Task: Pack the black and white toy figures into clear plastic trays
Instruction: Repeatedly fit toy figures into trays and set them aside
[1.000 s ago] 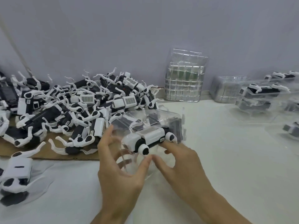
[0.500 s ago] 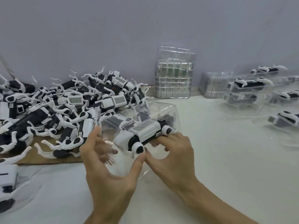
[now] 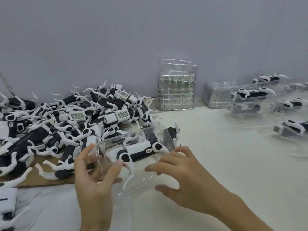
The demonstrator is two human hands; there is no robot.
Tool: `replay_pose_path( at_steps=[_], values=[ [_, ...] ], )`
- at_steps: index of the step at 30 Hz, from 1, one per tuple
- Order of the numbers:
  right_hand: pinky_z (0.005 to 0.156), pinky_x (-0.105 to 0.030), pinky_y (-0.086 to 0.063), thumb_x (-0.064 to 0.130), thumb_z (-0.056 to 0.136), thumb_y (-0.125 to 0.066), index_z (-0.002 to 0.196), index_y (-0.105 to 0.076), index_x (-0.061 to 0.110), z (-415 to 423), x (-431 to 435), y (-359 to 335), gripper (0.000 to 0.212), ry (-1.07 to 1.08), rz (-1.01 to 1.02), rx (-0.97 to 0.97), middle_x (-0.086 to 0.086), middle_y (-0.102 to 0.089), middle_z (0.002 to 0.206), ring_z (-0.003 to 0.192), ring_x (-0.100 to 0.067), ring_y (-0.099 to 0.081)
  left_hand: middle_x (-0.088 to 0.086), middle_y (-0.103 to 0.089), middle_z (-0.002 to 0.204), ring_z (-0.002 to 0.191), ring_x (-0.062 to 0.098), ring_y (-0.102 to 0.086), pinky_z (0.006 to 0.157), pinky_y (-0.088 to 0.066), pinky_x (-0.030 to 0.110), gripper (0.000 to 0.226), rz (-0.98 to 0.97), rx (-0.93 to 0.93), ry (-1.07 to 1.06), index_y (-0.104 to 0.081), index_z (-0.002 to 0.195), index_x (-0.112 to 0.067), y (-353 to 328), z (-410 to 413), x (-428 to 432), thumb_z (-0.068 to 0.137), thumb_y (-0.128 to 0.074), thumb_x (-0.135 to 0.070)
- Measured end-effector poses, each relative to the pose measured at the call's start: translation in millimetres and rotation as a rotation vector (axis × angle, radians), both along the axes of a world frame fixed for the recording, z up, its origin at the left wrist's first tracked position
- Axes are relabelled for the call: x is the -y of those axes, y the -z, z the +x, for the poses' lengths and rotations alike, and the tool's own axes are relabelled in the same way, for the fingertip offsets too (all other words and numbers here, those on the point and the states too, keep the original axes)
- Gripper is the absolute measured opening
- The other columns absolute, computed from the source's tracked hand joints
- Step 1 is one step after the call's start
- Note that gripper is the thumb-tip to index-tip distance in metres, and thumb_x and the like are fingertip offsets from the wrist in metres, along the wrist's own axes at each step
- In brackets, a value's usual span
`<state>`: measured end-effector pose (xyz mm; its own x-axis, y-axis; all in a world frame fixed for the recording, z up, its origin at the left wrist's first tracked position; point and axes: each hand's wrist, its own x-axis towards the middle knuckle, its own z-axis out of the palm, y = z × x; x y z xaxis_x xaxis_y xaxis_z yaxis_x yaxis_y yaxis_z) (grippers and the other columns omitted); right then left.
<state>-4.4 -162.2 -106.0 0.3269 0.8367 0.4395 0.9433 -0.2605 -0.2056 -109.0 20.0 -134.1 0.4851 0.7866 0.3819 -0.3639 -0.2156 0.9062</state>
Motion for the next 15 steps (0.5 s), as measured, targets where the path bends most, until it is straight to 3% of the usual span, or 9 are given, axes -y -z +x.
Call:
replay_pose_path(
  at_steps=[3,5,6,8,10,12,15],
  values=[
    [0.090,-0.036,-0.039,0.014,0.080,-0.075,0.108,-0.072,0.031,-14.7,0.3,-6.2,0.033,-0.037,0.162,0.172,0.010,-0.054,0.086,0.083,-0.009,-0.049,0.009,-0.059,0.113,0.067,0.012,-0.063,0.057,-0.057,0.027,0.049,-0.069,0.070,-0.007,-0.060,0.114,-0.044,-5.7,-3.0,-2.5,0.072,-0.077,-0.024],
    [0.088,-0.035,-0.038,0.008,0.073,-0.075,0.104,-0.073,0.033,-20.7,13.2,-12.8,0.040,-0.022,0.229,0.258,0.010,-0.051,0.084,0.082,-0.008,-0.046,-0.017,-0.067,0.101,0.078,0.016,-0.062,0.064,-0.056,0.030,0.040,-0.047,0.030,0.027,-0.062,0.107,-0.048,-11.9,3.4,-0.8,0.087,-0.066,-0.014],
    [0.088,-0.034,-0.038,0.007,0.071,-0.075,0.102,-0.073,0.035,-22.3,24.1,-14.3,0.041,-0.007,0.230,0.279,0.010,-0.050,0.083,0.082,-0.007,-0.045,-0.024,-0.068,0.097,0.085,0.019,-0.062,0.070,-0.055,0.034,0.046,-0.035,-0.034,0.058,-0.063,0.102,-0.050,-16.2,11.7,-1.8,0.093,-0.058,-0.005],
    [0.087,-0.030,-0.037,0.009,0.074,-0.071,0.100,-0.072,0.038,-24.2,49.3,-17.0,0.039,0.021,0.208,0.245,0.012,-0.048,0.081,0.079,-0.002,-0.042,-0.018,-0.067,0.112,0.106,0.026,-0.061,0.085,-0.051,0.041,0.045,-0.081,-0.171,0.183,-0.064,0.108,-0.039,-19.7,24.1,-1.2,0.100,-0.046,0.001],
    [0.085,-0.026,-0.035,0.017,0.075,-0.063,0.097,-0.072,0.041,-23.9,73.7,-14.9,0.034,0.065,0.118,0.159,0.015,-0.049,0.079,0.078,0.002,-0.039,-0.013,-0.055,0.136,0.127,0.016,-0.053,0.102,-0.044,0.040,0.023,-0.036,-0.267,0.283,-0.057,0.123,-0.030,-12.2,22.4,3.1,0.103,-0.049,-0.023],
    [0.083,-0.024,-0.035,0.027,0.068,-0.056,0.093,-0.072,0.042,-20.8,92.4,-9.7,0.034,0.147,-0.011,0.076,0.020,-0.053,0.079,0.079,0.007,-0.043,-0.024,-0.051,0.138,0.122,-0.003,-0.053,0.099,-0.041,0.031,0.037,0.127,-0.292,0.282,-0.056,0.125,-0.044,-0.7,8.7,12.1,0.091,-0.047,-0.055],
    [0.082,-0.029,-0.037,0.026,0.063,-0.047,0.093,-0.069,0.040,-15.0,111.6,-3.3,0.040,0.324,-0.037,0.030,0.024,-0.058,0.083,0.085,0.008,-0.047,-0.025,-0.051,0.135,0.115,-0.008,-0.056,0.095,-0.042,0.030,0.034,0.164,-0.316,0.277,-0.057,0.119,-0.053,4.9,-1.1,15.9,0.086,-0.046,-0.057]
  ],
)
